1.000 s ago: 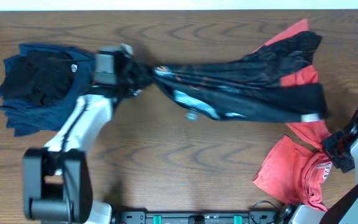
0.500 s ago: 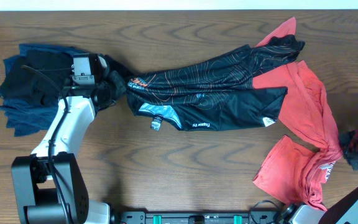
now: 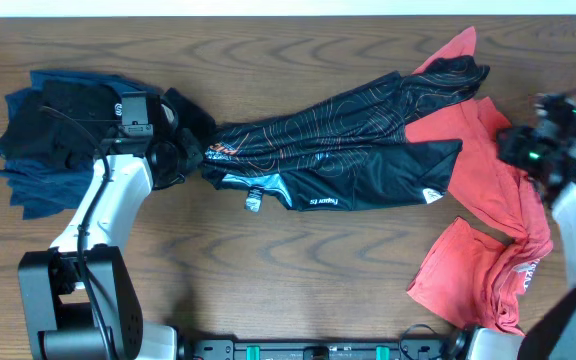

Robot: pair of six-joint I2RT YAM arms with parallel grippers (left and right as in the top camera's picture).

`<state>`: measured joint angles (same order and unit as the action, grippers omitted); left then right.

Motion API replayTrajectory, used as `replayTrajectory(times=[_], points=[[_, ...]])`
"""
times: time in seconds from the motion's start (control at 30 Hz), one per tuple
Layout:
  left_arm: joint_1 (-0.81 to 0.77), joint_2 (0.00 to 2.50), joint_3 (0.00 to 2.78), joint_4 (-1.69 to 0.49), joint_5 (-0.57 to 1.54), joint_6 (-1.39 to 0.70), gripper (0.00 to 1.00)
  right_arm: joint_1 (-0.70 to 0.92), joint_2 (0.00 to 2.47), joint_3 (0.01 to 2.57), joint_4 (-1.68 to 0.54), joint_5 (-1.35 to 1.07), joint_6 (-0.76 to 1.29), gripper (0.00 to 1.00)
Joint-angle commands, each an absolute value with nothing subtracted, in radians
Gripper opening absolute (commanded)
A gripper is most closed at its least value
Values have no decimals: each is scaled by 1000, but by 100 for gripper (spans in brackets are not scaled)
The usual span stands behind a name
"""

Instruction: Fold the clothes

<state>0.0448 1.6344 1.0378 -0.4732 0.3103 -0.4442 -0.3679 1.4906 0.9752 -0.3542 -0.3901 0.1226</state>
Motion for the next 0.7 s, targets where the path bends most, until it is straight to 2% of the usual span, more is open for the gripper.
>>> replayTrajectory(times=[0.0, 0.07, 0.2, 0.47, 0.63, 0.67], points=[[49, 1633, 1036, -482, 294, -430, 6, -299, 1606, 978, -292, -384, 59, 22], [49, 1633, 1036, -482, 294, -430, 6, -273, 1671, 978, -213, -361, 59, 22], [49, 1633, 1036, -482, 294, -430, 6, -249, 1806, 978, -44, -329, 110, 32], [49, 1633, 1036, -482, 294, -430, 6, -247, 1983, 978, 99, -322, 181, 31], [49, 1633, 1036, -482, 294, -430, 6, -256, 2040, 978, 102, -122, 213, 31], [49, 1633, 1036, -482, 294, -430, 6, -262, 2043, 978, 102, -66, 213, 34]])
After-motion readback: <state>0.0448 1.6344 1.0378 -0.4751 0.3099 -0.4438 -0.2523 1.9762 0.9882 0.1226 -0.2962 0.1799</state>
